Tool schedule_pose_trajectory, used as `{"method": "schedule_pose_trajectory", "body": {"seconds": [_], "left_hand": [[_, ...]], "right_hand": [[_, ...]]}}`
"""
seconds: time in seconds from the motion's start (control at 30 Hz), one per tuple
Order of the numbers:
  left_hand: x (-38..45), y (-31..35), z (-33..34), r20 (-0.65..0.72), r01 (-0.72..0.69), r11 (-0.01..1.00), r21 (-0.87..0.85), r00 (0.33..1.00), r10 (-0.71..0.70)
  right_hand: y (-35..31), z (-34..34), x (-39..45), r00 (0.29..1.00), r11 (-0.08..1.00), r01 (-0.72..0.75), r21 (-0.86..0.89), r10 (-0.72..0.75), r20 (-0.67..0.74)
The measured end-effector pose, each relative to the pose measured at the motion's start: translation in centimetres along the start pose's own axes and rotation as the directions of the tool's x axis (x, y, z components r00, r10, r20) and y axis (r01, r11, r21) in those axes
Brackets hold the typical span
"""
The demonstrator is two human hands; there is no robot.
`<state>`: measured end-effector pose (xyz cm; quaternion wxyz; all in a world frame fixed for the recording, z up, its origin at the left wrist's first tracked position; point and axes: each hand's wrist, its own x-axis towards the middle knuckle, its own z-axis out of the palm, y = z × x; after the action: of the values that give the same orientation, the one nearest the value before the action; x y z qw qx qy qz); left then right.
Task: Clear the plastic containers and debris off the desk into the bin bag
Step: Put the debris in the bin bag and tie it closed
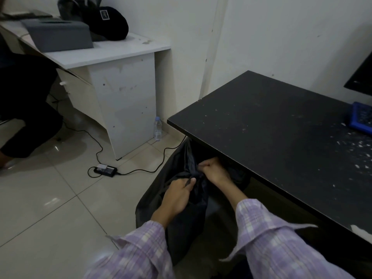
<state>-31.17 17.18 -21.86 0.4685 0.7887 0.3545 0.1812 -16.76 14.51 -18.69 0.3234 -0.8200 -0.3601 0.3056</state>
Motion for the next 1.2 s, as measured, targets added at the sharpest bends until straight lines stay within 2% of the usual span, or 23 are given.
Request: {"method": "schedule_pose_trajectory", "body": {"seconds": [0.13, 0.27, 0.47, 0.57, 0.67, 0.73, 0.83, 0.93, 1.0, 1.07, 1.13, 1.2], "left_hand": [[0.3, 0.4, 0.3, -0.027, 0.027, 0.985, -0.173, 0.999, -0.032], [-0.3, 0.6, 0.7, -0.041, 0.024, 0.978, -0.206, 0.999, -0.034], [-0.5, 0.3, 1.2, -0.046, 0.029, 0.976, -0.218, 0.998, -0.04], [-0.4, -0.3, 0.8, 0.01, 0.129, 0.957, -0.259, 0.991, -0.131], [0.5, -0.7, -0.1, 0.094, 0.25, 0.944, -0.216, 0.968, -0.234], [1.0, -0.8, -0.4, 0.09, 0.252, 0.947, -0.198, 0.967, -0.239], [1.2, -0.7, -0.3, 0.053, 0.219, 0.952, -0.212, 0.976, -0.212], [1.2, -1.1, 0.5, 0.031, 0.202, 0.966, -0.162, 0.979, -0.2], [1.4, -1.4, 0.9, 0.011, 0.201, 0.968, -0.148, 0.979, -0.202], [1.6, -1.7, 1.2, -0.005, 0.197, 0.972, -0.127, 0.98, -0.2], [1.6, -1.8, 1.2, -0.006, 0.196, 0.976, -0.092, 0.98, -0.197], [1.6, -1.8, 1.2, -0.008, 0.191, 0.979, -0.073, 0.981, -0.193]], "right_hand": [[-0.2, 0.5, 0.3, 0.998, 0.992, 0.026, -0.126, -0.032, -0.05], [-0.1, 0.7, 0.2, 0.99, 0.983, 0.019, -0.18, -0.044, -0.134], [0.5, 1.1, 0.2, 0.987, 0.987, 0.013, -0.16, -0.038, -0.157], [1.0, 1.0, 0.3, 0.991, 0.993, 0.076, -0.088, -0.085, -0.102], [1.1, 0.4, 0.3, 0.997, 0.99, 0.072, 0.12, -0.067, -0.042], [0.9, 0.2, 0.2, 1.0, 0.97, 0.029, 0.24, -0.026, -0.016], [0.4, -0.3, -0.3, 0.999, 0.963, 0.015, 0.27, -0.024, 0.03], [0.4, -0.2, -1.0, 0.993, 0.98, 0.114, 0.166, -0.106, -0.055], [0.3, 0.1, -1.5, 0.957, 0.969, 0.237, -0.065, -0.244, -0.155], [-0.1, 0.5, -1.9, 0.916, 0.916, 0.32, -0.241, -0.364, -0.167], [-0.5, 0.7, -2.2, 0.923, 0.903, 0.31, -0.296, -0.361, -0.134], [-0.7, 0.6, -2.3, 0.952, 0.927, 0.245, -0.283, -0.286, -0.113]]}}
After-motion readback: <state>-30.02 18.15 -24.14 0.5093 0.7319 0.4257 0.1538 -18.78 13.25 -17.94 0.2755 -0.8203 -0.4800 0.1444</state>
